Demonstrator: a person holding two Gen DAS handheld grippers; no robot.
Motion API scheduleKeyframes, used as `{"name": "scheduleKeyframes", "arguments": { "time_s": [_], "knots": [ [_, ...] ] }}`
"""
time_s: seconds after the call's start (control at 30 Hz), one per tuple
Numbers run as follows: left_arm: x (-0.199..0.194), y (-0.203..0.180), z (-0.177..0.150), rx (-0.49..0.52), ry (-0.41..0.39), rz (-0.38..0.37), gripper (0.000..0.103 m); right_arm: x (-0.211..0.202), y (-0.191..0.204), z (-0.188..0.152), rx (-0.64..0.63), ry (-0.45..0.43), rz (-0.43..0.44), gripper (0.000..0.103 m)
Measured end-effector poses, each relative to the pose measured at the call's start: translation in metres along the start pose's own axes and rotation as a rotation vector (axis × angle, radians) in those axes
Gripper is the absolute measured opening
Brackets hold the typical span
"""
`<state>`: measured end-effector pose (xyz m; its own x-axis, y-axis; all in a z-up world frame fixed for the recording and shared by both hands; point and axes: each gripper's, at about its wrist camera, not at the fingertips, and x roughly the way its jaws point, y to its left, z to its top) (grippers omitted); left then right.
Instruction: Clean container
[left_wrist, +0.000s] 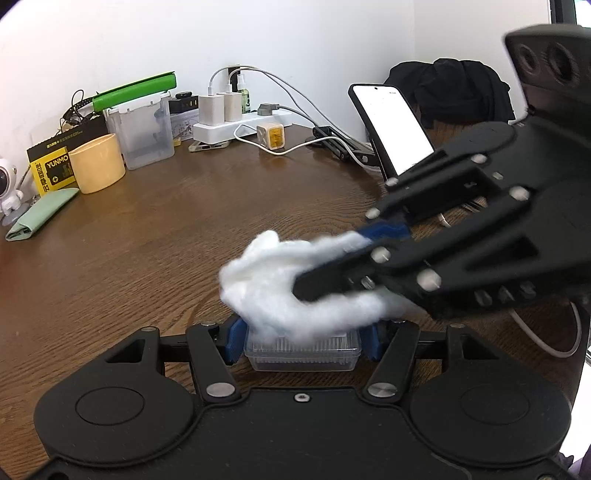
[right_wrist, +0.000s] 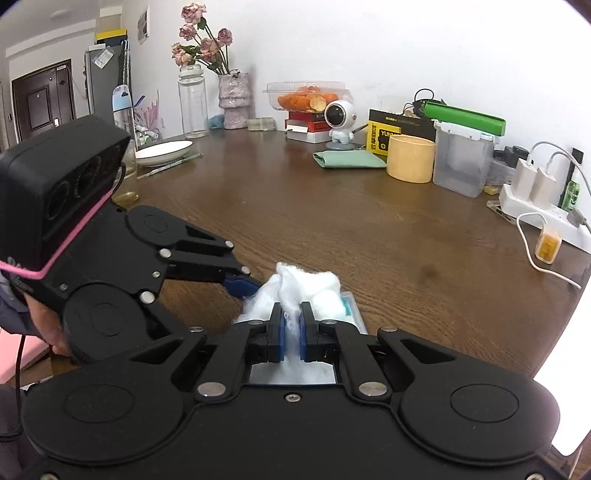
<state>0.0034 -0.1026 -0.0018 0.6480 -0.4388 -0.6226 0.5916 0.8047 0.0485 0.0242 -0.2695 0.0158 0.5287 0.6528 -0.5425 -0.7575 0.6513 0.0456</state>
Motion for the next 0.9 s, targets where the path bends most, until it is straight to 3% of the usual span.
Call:
{"name": "scheduleKeyframes", "arguments": {
  "time_s": [0.13,0.73,0.9],
  "knots": [
    [0.0,0.0,0.0,-0.002,0.0,-0.002,0.06,0.0,-0.009,0.003,-0.01,0.021,-0.044,0.007],
    [-0.006,0.002,-0.002,-0.03,0.006,-0.009,0.058,-0.006,-0.003,0.001,0.022,0.055,0.002,0.007],
    [-0.006,0.002,-0.003,-0.026,0.004,-0.014,0.057,-0.012,-0.004,0.002,0.018,0.035,-0.013,0.014]
  ]
}}
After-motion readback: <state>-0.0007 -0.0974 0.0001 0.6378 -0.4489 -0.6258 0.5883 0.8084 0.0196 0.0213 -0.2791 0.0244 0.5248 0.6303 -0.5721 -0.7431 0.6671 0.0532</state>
